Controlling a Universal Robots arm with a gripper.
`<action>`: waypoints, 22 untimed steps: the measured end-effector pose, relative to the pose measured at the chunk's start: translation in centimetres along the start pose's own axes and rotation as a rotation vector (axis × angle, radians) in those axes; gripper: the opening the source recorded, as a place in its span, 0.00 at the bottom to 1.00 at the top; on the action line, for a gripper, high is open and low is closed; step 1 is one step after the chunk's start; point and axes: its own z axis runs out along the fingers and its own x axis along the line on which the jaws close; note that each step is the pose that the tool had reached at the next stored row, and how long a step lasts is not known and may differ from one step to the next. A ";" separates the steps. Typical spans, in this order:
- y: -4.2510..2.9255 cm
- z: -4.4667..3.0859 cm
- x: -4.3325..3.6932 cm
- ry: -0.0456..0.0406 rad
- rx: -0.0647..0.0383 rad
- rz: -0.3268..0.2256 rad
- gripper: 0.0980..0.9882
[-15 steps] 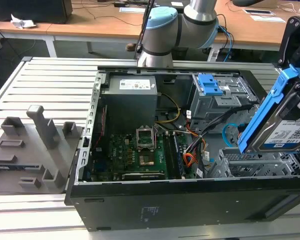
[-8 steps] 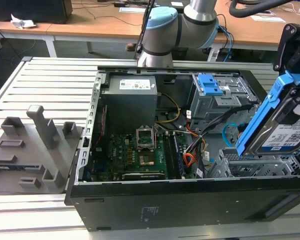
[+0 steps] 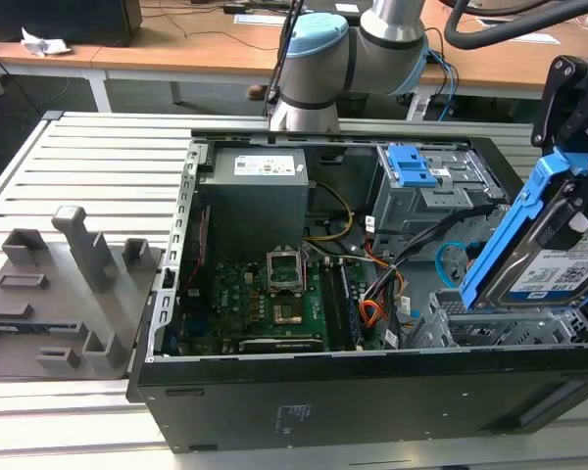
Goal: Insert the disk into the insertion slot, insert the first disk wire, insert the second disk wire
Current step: 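Insert the disk into the insertion slot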
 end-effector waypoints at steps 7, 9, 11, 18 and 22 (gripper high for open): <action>-0.04 0.87 0.00 0.0001 0.000 0.000 0.30; -0.04 1.08 -0.01 0.0001 0.000 0.000 0.30; -0.05 1.32 0.00 0.0000 0.000 0.000 0.30; -0.05 1.83 -1.53 0.0003 0.000 0.000 0.30; -0.06 2.67 -1.73 0.0006 0.000 0.000 0.30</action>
